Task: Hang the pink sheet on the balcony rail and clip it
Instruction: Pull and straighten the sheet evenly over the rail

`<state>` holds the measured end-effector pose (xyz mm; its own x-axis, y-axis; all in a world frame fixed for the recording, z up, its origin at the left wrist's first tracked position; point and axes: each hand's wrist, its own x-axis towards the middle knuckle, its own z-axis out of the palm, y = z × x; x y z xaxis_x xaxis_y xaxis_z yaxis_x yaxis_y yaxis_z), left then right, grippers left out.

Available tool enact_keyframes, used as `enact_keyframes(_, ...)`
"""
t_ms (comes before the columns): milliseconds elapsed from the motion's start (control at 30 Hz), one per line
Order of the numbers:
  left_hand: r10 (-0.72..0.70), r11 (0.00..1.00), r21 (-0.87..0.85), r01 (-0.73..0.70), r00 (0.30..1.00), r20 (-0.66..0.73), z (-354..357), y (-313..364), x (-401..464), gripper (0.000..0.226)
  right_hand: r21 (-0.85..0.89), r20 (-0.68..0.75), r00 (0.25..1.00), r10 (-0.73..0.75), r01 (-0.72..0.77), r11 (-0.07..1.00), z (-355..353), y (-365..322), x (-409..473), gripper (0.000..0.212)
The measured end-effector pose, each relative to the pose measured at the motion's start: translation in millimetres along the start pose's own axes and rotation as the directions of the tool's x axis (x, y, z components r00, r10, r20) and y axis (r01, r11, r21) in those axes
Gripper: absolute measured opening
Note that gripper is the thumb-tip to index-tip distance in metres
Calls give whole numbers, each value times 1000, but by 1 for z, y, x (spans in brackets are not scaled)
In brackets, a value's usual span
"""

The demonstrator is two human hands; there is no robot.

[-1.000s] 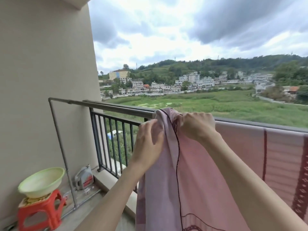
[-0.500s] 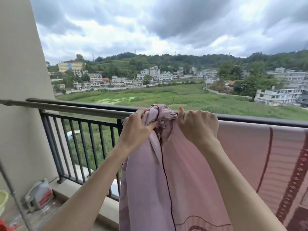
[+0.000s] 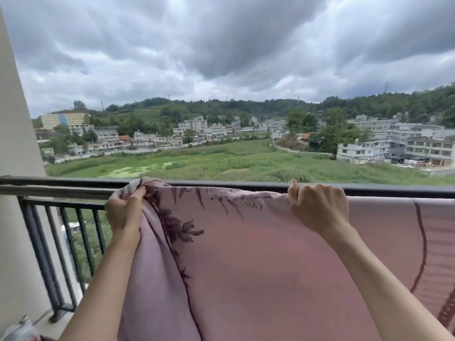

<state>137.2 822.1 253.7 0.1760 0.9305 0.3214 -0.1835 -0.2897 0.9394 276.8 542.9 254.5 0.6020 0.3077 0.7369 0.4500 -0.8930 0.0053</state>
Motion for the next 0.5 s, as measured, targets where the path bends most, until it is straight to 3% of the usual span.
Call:
enact_keyframes(33,14,999,46,-15,999,31,-4,-6,2,9,2,1,1000,7,-7,1000,-1,-1,-1,55)
enact_keyframes(167,92,976,184,-115,988,128,-5,-9,-2,39,104,7,1000,24,-24,994,-4,-11,1,47)
enact_keyframes(300,191,873,416,-254,964,186,-6,-13,-6,59,219,-113,991,-72,96,971,-8,-58,0,35)
enact_keyframes(400,263,853,415,-316,948,181,-5,-12,3,56,257,-68,982,-175,187,948,-3,-112,2,39)
enact_keyframes(500,294,884,317,-343,936,193,-6,-11,12,49,215,-75,985,-157,169,962,15,-142,-2,51)
